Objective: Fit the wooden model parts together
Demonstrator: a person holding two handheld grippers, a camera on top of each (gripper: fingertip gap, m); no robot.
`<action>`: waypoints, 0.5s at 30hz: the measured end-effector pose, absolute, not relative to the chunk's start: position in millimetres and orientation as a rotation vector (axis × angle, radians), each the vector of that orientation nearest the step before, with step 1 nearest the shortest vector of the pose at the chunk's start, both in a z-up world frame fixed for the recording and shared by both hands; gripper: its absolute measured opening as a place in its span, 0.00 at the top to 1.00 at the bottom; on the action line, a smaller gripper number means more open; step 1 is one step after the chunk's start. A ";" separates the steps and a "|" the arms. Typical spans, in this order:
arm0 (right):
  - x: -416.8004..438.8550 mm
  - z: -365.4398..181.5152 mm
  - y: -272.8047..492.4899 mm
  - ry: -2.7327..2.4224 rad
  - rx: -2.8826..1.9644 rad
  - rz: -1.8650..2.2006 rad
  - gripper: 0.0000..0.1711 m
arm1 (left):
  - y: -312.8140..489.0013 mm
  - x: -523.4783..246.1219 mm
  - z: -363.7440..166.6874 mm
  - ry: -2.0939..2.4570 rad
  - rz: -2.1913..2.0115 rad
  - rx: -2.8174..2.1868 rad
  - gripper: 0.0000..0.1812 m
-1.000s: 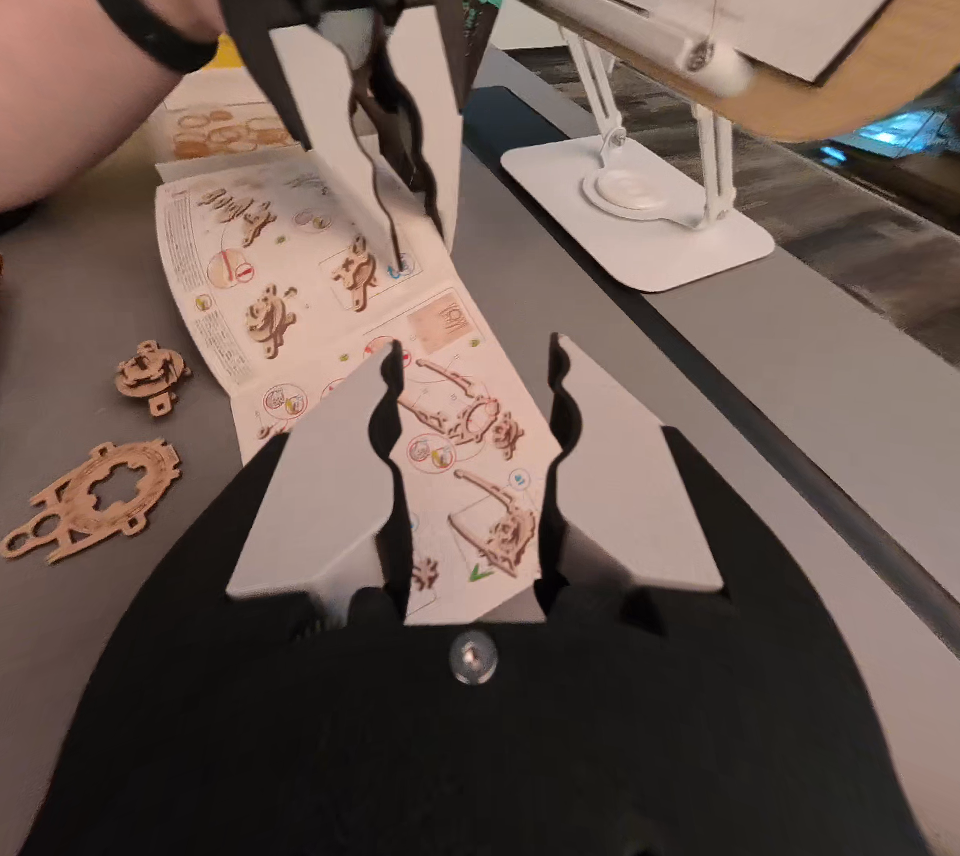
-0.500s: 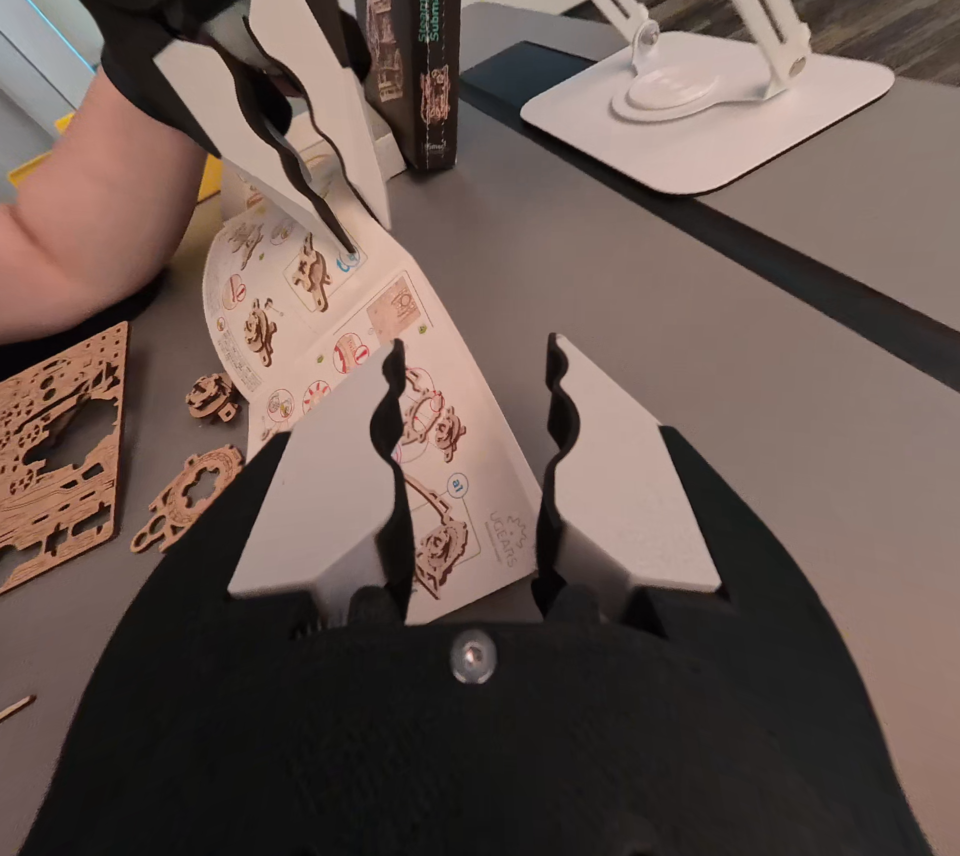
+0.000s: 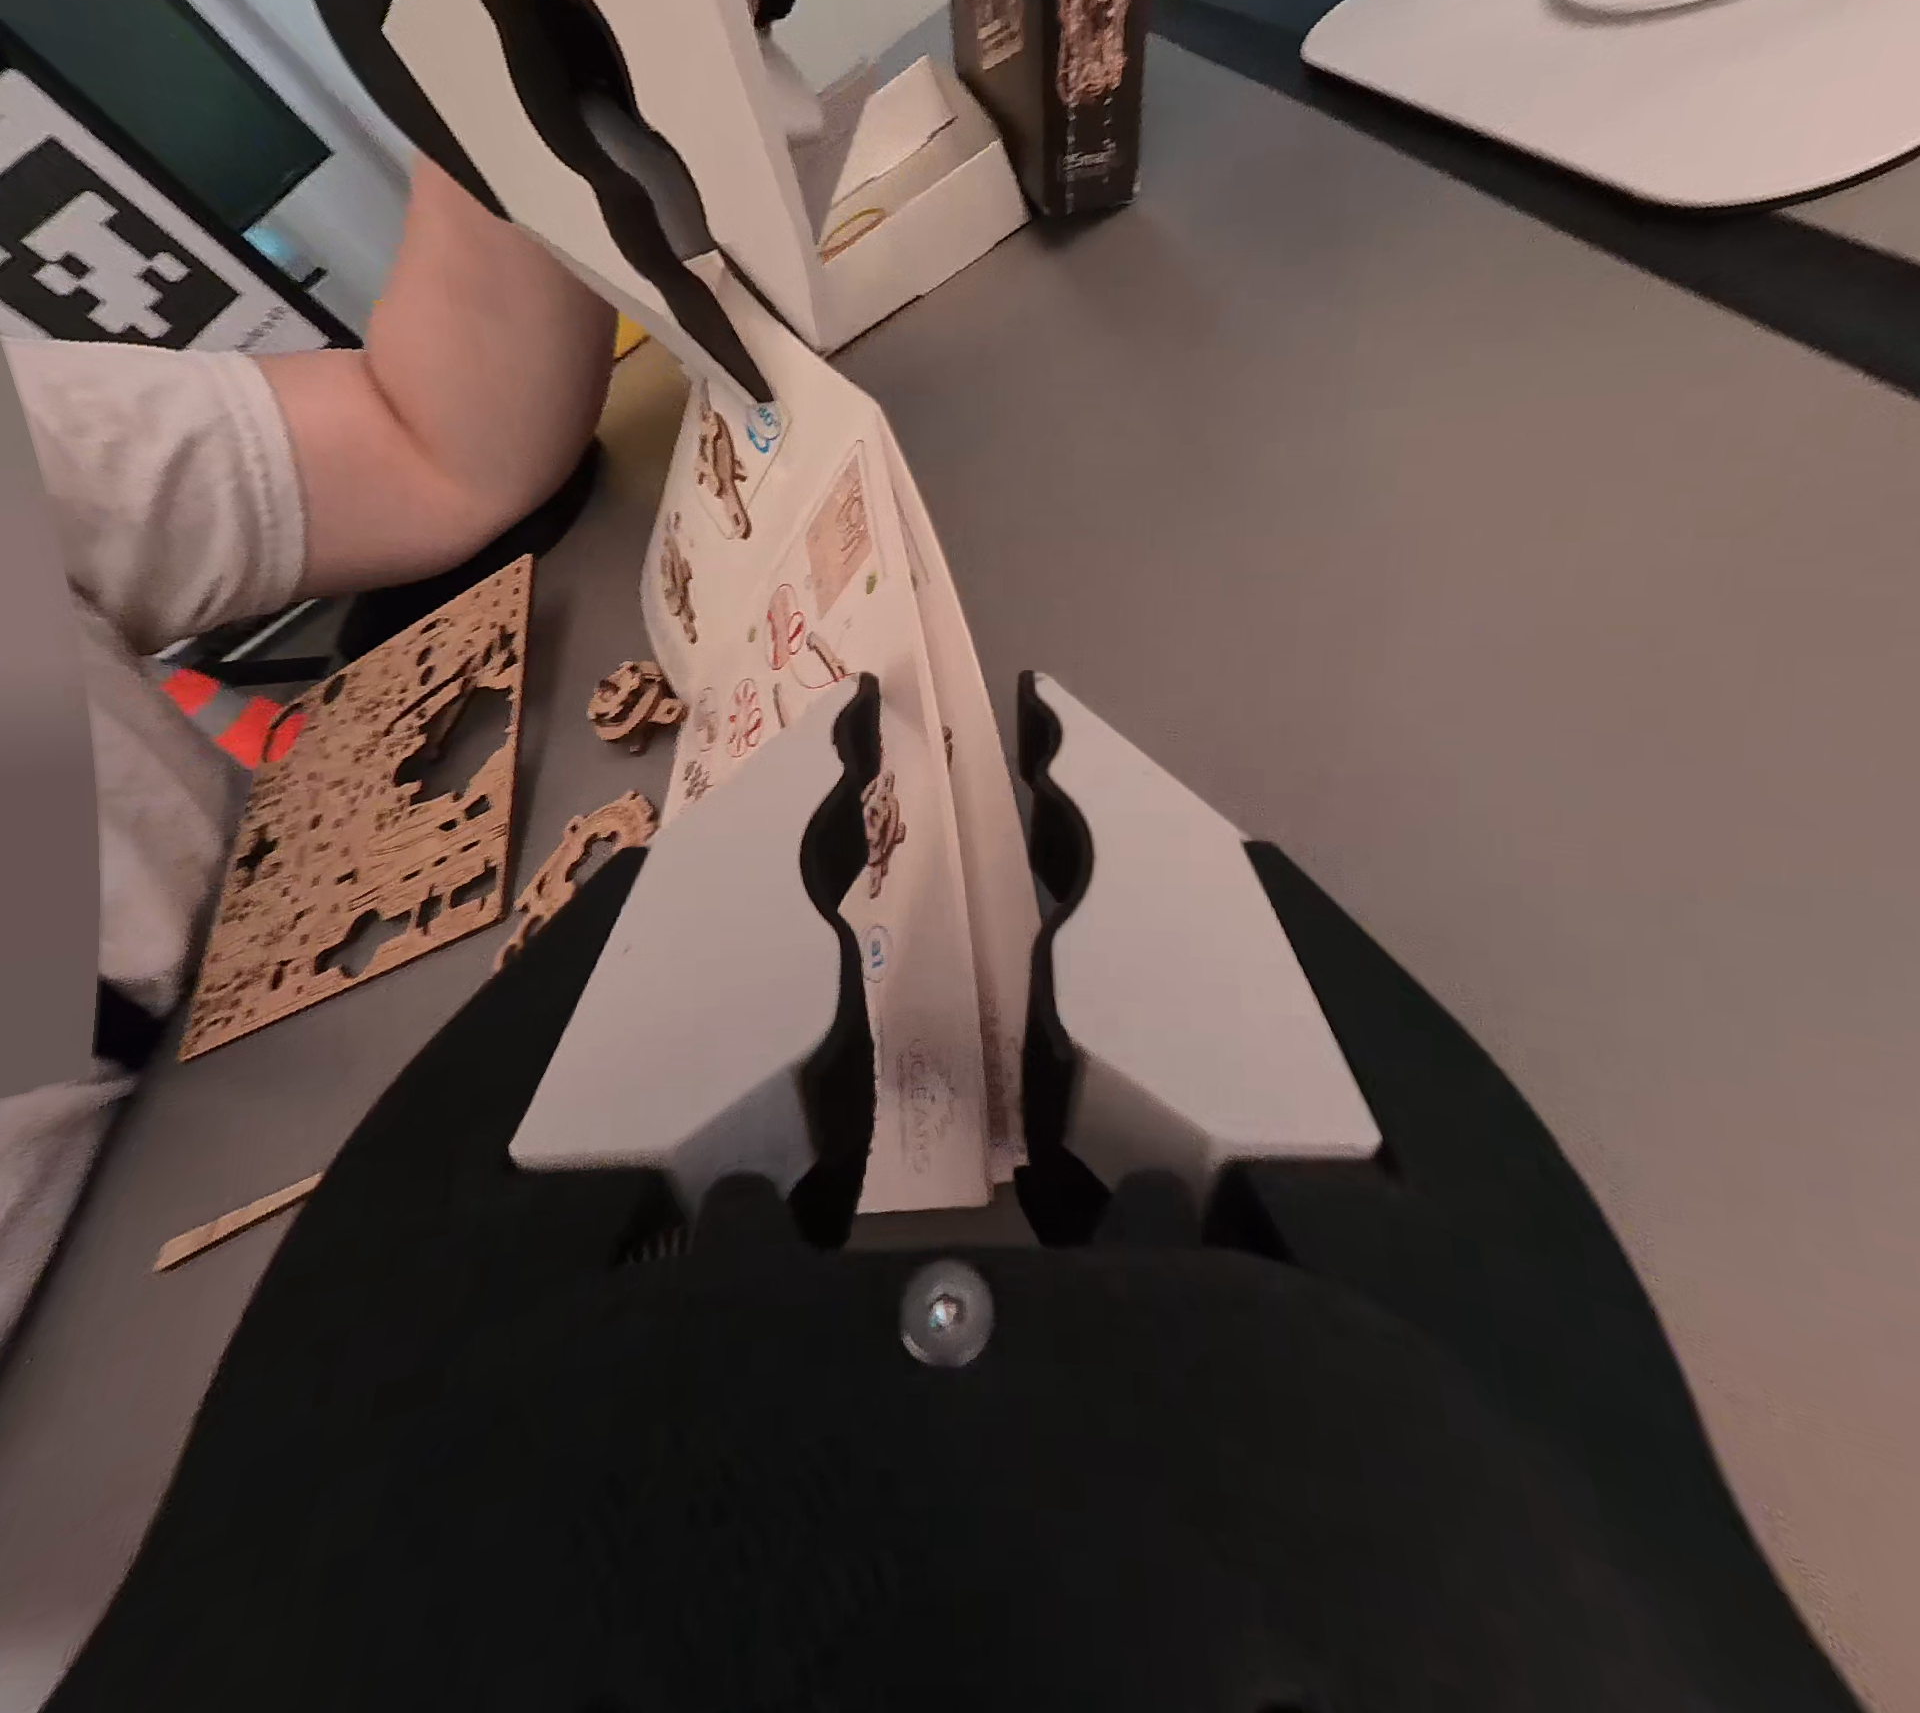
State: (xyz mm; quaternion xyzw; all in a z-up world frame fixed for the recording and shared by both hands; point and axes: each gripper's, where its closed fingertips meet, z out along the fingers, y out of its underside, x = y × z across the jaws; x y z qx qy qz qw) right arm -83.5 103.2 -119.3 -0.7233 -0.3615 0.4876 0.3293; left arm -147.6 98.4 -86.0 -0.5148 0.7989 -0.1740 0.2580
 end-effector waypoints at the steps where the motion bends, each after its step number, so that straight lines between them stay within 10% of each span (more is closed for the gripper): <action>1: -84.5 -120.1 100.1 -0.955 -1.902 1.303 0.87 | 97.4 -147.6 -85.6 2.170 -0.470 -1.392 0.93; 15: -89.6 -110.9 89.3 -0.984 -1.854 1.433 0.95 | 97.0 -149.2 -81.7 2.169 -0.439 -1.378 0.95</action>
